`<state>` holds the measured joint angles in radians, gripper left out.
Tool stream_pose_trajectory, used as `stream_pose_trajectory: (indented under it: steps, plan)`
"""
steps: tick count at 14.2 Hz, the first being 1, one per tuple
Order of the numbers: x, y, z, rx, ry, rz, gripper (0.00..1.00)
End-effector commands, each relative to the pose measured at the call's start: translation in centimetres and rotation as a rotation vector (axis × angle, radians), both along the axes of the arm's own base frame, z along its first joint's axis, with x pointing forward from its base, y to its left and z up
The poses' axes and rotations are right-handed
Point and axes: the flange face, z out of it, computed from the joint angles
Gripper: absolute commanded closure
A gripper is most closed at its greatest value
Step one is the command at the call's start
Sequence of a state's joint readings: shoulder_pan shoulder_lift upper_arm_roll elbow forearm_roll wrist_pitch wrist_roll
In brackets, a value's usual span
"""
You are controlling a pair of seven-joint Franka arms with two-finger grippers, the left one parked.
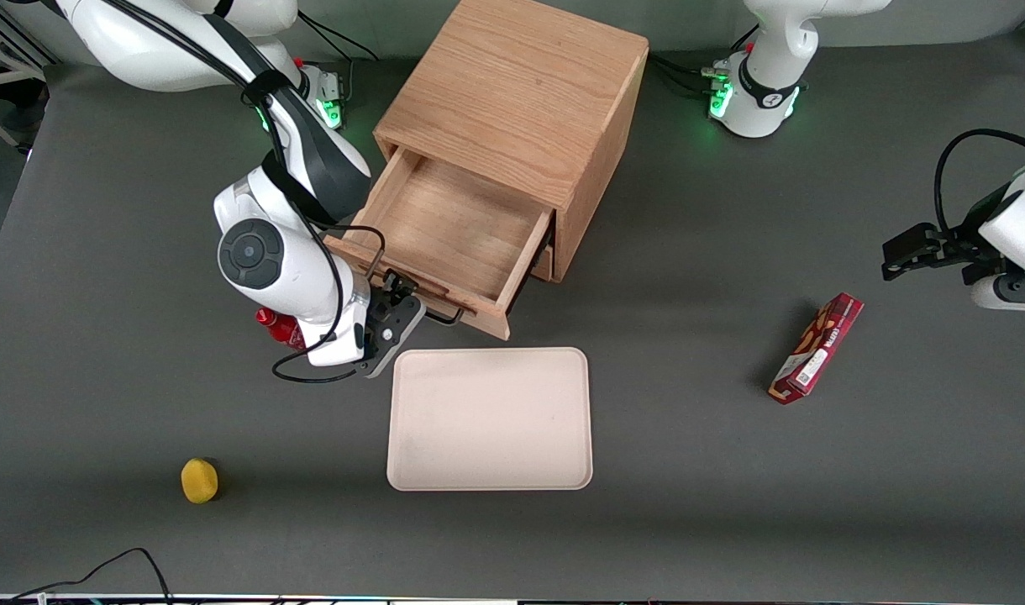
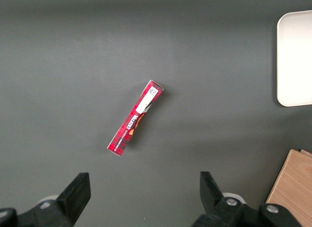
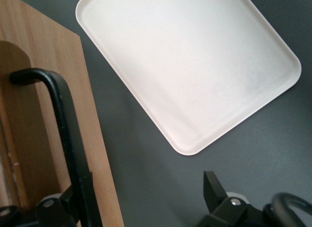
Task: Open upper drawer
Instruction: 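Pull the handle with the right gripper, sliding the drawer outward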
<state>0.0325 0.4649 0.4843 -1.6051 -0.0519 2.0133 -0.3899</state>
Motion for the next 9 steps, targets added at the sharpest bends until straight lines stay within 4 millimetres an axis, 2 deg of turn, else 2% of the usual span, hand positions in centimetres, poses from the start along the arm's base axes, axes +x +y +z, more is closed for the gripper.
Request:
stream_pose_trajectory:
  steps: [1, 9]
  plan:
    - [1.6, -0.7, 0.1, -0.008, -0.009, 0.020, 0.00]
    - [3.3, -2.6, 0.3, -0.015, -0.026, 0.019, 0.00]
